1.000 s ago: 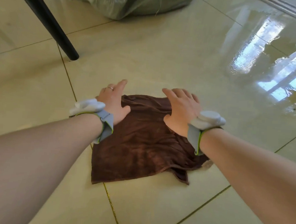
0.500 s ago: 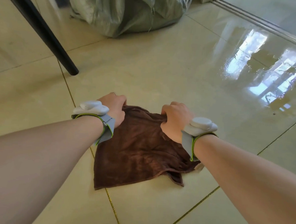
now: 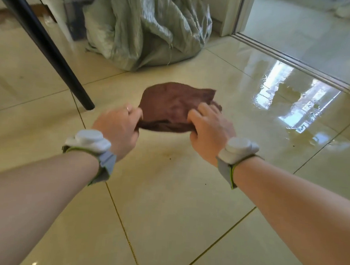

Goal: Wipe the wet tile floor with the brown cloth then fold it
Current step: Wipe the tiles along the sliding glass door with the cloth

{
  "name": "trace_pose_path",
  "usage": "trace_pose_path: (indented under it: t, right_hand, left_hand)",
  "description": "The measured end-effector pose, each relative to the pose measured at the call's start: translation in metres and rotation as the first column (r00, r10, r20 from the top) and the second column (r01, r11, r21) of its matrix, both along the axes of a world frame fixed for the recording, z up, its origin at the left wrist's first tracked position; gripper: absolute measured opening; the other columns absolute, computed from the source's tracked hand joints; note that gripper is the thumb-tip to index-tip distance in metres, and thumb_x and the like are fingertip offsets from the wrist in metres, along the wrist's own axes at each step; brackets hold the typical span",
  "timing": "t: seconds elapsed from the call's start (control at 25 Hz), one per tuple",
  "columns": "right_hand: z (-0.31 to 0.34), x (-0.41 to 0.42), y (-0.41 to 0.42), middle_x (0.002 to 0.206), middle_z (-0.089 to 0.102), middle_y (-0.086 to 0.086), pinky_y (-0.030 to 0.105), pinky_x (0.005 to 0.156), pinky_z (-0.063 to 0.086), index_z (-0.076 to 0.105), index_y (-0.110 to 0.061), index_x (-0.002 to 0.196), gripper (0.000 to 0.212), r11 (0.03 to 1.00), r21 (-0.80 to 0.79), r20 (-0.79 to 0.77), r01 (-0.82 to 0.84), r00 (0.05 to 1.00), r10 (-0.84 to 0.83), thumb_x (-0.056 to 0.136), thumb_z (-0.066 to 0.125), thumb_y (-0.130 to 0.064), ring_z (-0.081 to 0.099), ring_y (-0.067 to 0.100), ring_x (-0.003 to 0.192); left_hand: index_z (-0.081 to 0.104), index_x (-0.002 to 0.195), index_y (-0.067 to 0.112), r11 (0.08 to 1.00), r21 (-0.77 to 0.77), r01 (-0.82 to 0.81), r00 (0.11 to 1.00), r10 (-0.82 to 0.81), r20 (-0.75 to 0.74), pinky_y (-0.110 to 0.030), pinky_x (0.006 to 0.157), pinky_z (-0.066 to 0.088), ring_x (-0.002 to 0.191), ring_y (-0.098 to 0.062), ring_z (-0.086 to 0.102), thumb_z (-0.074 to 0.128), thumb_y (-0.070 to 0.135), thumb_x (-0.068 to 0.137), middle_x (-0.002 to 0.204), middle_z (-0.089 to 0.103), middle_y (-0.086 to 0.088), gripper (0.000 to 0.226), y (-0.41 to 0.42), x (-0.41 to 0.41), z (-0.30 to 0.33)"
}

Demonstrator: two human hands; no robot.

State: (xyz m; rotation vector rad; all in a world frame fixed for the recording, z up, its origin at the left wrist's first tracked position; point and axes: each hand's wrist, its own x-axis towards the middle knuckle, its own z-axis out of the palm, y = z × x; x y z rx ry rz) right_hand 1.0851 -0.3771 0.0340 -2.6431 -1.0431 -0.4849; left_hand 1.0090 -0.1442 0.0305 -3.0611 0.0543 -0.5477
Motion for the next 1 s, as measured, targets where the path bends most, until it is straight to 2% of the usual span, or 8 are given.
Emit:
trace_pose_path:
  t: [0.16,0.24,0.28,0.4,0.48,0.6,0.72,1.0]
  right_hand:
    - [-0.055,-0.042,-0.011,0.119,0.056,0.007,0.038,0.086,0.05,0.057,-0.02,0.121,0.037,0.836,-0.493,-0.45,-0.241,0.893,-0.008,0.085,0.067,-0.019,0.058,0.034,0.112]
    - [-0.071,-0.058,-0.016,0.118,0.055,-0.001,0.036,0.092,0.048,0.057,-0.027,0.118,0.033,0.761,-0.559,-0.579,-0.33,0.812,-0.074,0.087,0.064,-0.033,0.057,0.027,0.114]
    - [-0.074,-0.06,-0.017,0.114,0.056,-0.002,0.035,0.092,0.046,0.059,-0.028,0.116,0.031,0.789,-0.523,-0.587,-0.322,0.807,-0.06,0.088,0.063,-0.042,0.057,0.024,0.111]
    - [-0.079,-0.046,-0.012,0.115,0.058,-0.001,0.035,0.091,0.045,0.06,-0.025,0.123,0.039,0.925,-0.356,-0.458,-0.131,0.887,-0.051,0.097,0.052,-0.052,0.057,0.025,0.11]
    - [-0.089,-0.042,-0.009,0.133,0.054,0.001,0.038,0.1,0.044,0.047,-0.025,0.146,0.051,0.95,-0.311,-0.432,-0.026,0.894,-0.117,0.103,0.044,-0.051,0.052,0.027,0.123]
    - [-0.114,-0.046,0.0,0.17,0.02,0.004,0.04,0.127,0.019,0.01,-0.029,0.165,0.067,0.933,-0.36,-0.478,-0.02,0.863,-0.165,0.106,0.031,-0.055,0.019,0.026,0.156]
    - [-0.132,-0.049,0.007,0.174,-0.008,0.0,0.042,0.129,-0.005,-0.008,-0.034,0.164,0.07,0.941,-0.337,-0.474,0.029,0.858,-0.196,0.105,0.018,-0.061,-0.01,0.021,0.16]
    - [-0.174,0.012,0.059,0.174,0.002,0.001,0.047,0.129,-0.003,0.009,-0.039,0.164,0.07,0.954,-0.282,-0.41,0.103,0.886,-0.217,0.1,0.016,-0.064,-0.002,0.022,0.161]
  left_hand:
    - [0.056,0.107,0.02,0.983,0.03,0.179,0.838,-0.136,-0.529,-0.035,0.066,0.047,0.084,-0.027,0.062,0.068,0.029,0.082,0.101,0.059,0.001,0.03,-0.008,-0.064,-0.057]
    - [0.051,0.115,0.029,0.995,-0.012,0.101,0.63,-0.073,-0.773,-0.034,0.077,0.047,0.095,-0.02,0.058,0.053,0.045,0.091,0.111,0.054,0.01,0.029,-0.013,-0.092,-0.081]
    - [0.05,0.114,0.032,0.998,-0.03,0.048,0.611,-0.054,-0.79,-0.033,0.077,0.047,0.092,-0.017,0.057,0.05,0.053,0.091,0.107,0.053,0.013,0.031,-0.013,-0.098,-0.087]
    - [0.049,0.123,0.033,0.989,-0.066,-0.136,0.792,0.068,-0.606,-0.032,0.074,0.046,0.091,-0.015,0.056,0.04,0.061,0.095,0.108,0.054,0.013,0.04,-0.005,-0.091,-0.088]
    - [0.039,0.147,0.028,0.979,-0.077,-0.191,0.863,0.13,-0.488,-0.034,0.091,0.046,0.115,-0.019,0.056,0.033,0.057,0.1,0.135,0.052,0.006,0.056,-0.005,-0.077,-0.093]
    - [0.005,0.163,0.028,0.977,-0.079,-0.2,0.854,0.135,-0.502,-0.037,0.125,0.014,0.154,-0.019,0.019,0.008,0.058,0.093,0.169,0.015,0.002,0.076,-0.023,-0.058,-0.104]
    - [-0.007,0.161,0.029,0.967,-0.105,-0.232,0.855,0.151,-0.495,-0.041,0.127,-0.003,0.157,-0.017,-0.004,-0.007,0.059,0.086,0.171,-0.007,0.003,0.081,-0.042,-0.035,-0.122]
    - [0.029,0.159,0.024,0.906,-0.184,-0.381,0.888,0.303,-0.346,-0.046,0.125,0.017,0.154,-0.019,0.022,0.015,0.059,0.095,0.167,0.025,0.001,0.075,-0.01,0.032,-0.187]
